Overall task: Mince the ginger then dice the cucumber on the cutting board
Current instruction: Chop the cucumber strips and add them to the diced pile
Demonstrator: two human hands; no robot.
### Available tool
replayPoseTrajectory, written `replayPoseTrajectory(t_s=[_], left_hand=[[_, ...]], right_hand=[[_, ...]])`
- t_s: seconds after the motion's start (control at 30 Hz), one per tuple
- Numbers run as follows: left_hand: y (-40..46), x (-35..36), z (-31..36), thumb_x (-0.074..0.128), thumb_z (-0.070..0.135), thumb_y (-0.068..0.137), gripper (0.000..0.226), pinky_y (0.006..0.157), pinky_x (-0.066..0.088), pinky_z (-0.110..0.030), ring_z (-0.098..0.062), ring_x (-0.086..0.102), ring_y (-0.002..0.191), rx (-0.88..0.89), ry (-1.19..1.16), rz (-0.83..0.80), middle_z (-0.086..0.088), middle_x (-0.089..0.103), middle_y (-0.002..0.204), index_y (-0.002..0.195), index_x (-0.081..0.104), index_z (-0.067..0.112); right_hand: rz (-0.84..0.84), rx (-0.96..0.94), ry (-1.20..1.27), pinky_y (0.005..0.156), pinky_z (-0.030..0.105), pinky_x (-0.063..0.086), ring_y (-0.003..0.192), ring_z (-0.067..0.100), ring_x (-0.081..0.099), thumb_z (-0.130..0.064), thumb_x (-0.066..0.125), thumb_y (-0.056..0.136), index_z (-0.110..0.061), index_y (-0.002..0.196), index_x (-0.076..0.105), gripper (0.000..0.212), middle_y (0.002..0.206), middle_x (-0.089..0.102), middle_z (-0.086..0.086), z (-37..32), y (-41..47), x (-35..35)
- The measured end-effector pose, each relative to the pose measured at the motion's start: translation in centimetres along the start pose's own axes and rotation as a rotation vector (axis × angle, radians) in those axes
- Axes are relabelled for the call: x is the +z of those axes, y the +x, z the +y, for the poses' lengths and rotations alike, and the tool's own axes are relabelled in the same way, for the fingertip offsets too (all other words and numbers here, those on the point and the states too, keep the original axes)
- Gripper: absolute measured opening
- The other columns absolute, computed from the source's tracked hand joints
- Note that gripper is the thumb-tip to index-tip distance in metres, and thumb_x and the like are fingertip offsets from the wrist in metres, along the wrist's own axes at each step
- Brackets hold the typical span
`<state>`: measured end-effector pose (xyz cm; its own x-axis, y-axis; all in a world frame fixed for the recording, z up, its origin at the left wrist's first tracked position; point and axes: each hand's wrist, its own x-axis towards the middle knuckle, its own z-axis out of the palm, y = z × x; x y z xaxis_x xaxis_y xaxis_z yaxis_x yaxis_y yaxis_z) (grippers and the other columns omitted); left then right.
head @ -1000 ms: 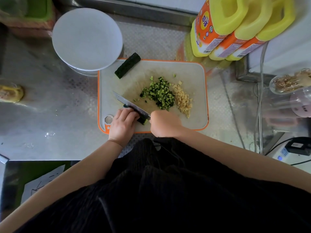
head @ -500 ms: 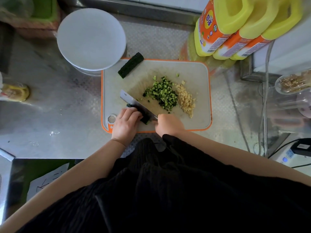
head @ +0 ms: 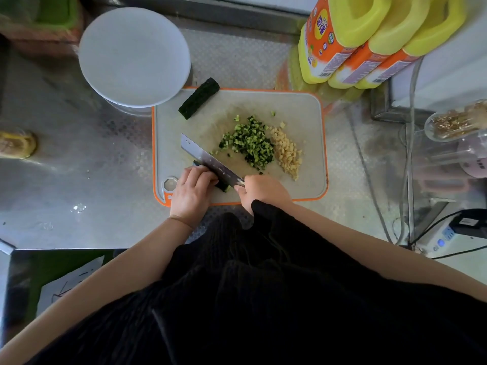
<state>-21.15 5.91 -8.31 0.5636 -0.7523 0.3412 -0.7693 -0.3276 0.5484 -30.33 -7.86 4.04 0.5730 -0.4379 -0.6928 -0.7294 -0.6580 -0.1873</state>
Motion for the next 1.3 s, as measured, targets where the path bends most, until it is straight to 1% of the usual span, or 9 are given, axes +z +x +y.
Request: replayPoseTrajectory(t_s=[0.13, 0.33, 0.4, 0.5, 0.67, 0.9, 1.03, 1.17, 1.3], left_hand=[[0.0, 0.1, 0.0, 0.056, 0.009, 0.091, 0.015, 0.088, 0.045, -0.040, -0.033, 0.052, 0.094, -0.016, -0.004, -0.001, -0.015, 0.063, 0.098, 0.092, 0.068, 0.001], [0.0, 0.2, -0.1, 0.059, 0.008, 0.090, 0.012, 0.088, 0.045, -0.038, -0.032, 0.052, 0.093, -0.014, -0.005, 0.013, -0.015, 0.064, 0.098, 0.092, 0.070, 0.001], [0.1, 0.2, -0.2, 0.062, 0.005, 0.088, 0.009, 0.089, 0.044, -0.037, -0.031, 0.052, 0.093, -0.011, -0.011, 0.020, -0.016, 0.064, 0.097, 0.091, 0.070, 0.001], [0.1, 0.2, -0.2, 0.064, 0.004, 0.087, 0.007, 0.087, 0.045, -0.038, -0.031, 0.051, 0.092, -0.011, -0.012, 0.023, -0.015, 0.064, 0.097, 0.091, 0.069, 0.001], [0.2, 0.1, -0.1, 0.066, 0.001, 0.086, 0.005, 0.087, 0.044, -0.037, -0.031, 0.051, 0.092, -0.010, -0.011, 0.022, -0.016, 0.064, 0.096, 0.090, 0.069, 0.001], [0.1, 0.1, -0.1, 0.063, 0.004, 0.089, 0.007, 0.087, 0.045, -0.037, -0.031, 0.051, 0.094, -0.010, -0.014, 0.009, -0.016, 0.064, 0.098, 0.091, 0.069, 0.001], [0.2, 0.1, -0.1, 0.058, 0.007, 0.091, 0.012, 0.086, 0.047, -0.038, -0.033, 0.053, 0.094, -0.009, -0.009, 0.012, -0.015, 0.064, 0.098, 0.091, 0.068, 0.000], [0.1, 0.2, -0.1, 0.058, 0.008, 0.092, 0.013, 0.084, 0.048, -0.038, -0.032, 0.052, 0.093, -0.004, -0.004, 0.013, -0.015, 0.064, 0.098, 0.092, 0.069, 0.001], [-0.2, 0.4, -0.3, 0.058, 0.007, 0.092, 0.011, 0.078, 0.050, -0.041, -0.031, 0.052, 0.091, 0.011, 0.008, 0.027, -0.014, 0.064, 0.098, 0.093, 0.068, 0.004]], right_hand=[[-0.013, -0.010, -0.016, 0.068, 0.033, 0.038, 0.081, 0.026, 0.050, -0.034, 0.039, 0.101, -0.011, 0.106, 0.055, 0.029, 0.090, 0.056, 0.007, -0.5, 0.0, -0.2], [-0.058, -0.002, -0.027, 0.063, 0.031, 0.039, 0.070, 0.023, 0.050, -0.021, 0.046, 0.099, -0.014, 0.087, 0.050, 0.014, 0.069, 0.046, 0.001, -1.2, -0.1, -0.9], [-0.054, 0.002, -0.040, 0.057, 0.030, 0.038, 0.063, 0.020, 0.049, -0.016, 0.048, 0.096, -0.011, 0.082, 0.050, 0.015, 0.070, 0.049, 0.002, -1.3, 0.0, -1.0], [-0.064, -0.001, -0.056, 0.050, 0.027, 0.033, 0.060, 0.017, 0.047, -0.013, 0.049, 0.094, -0.015, 0.067, 0.041, 0.028, 0.070, 0.050, 0.003, -1.5, 0.3, -1.0], [-0.091, -0.017, -0.042, 0.049, 0.026, 0.033, 0.059, 0.019, 0.049, -0.011, 0.051, 0.093, -0.014, 0.065, 0.041, 0.030, 0.066, 0.048, 0.003, -1.6, 0.5, -1.3], [-0.074, 0.020, -0.055, 0.049, 0.027, 0.032, 0.057, 0.016, 0.044, -0.013, 0.049, 0.095, -0.012, 0.082, 0.049, 0.013, 0.068, 0.047, 0.001, -1.6, 0.6, -0.9], [-0.067, 0.036, -0.053, 0.057, 0.030, 0.037, 0.064, 0.024, 0.048, -0.011, 0.047, 0.094, -0.013, 0.073, 0.043, 0.022, 0.068, 0.046, 0.002, -1.2, 0.6, 0.5], [-0.039, 0.042, -0.034, 0.062, 0.032, 0.038, 0.073, 0.027, 0.049, -0.022, 0.044, 0.098, -0.014, 0.087, 0.046, 0.014, 0.078, 0.050, 0.004, -0.7, 0.7, 1.2], [-0.041, 0.066, 0.045, 0.064, 0.031, 0.039, 0.078, 0.025, 0.053, -0.034, 0.047, 0.098, -0.010, 0.100, 0.057, 0.026, 0.084, 0.054, 0.005, 0.0, 1.6, 0.6]])
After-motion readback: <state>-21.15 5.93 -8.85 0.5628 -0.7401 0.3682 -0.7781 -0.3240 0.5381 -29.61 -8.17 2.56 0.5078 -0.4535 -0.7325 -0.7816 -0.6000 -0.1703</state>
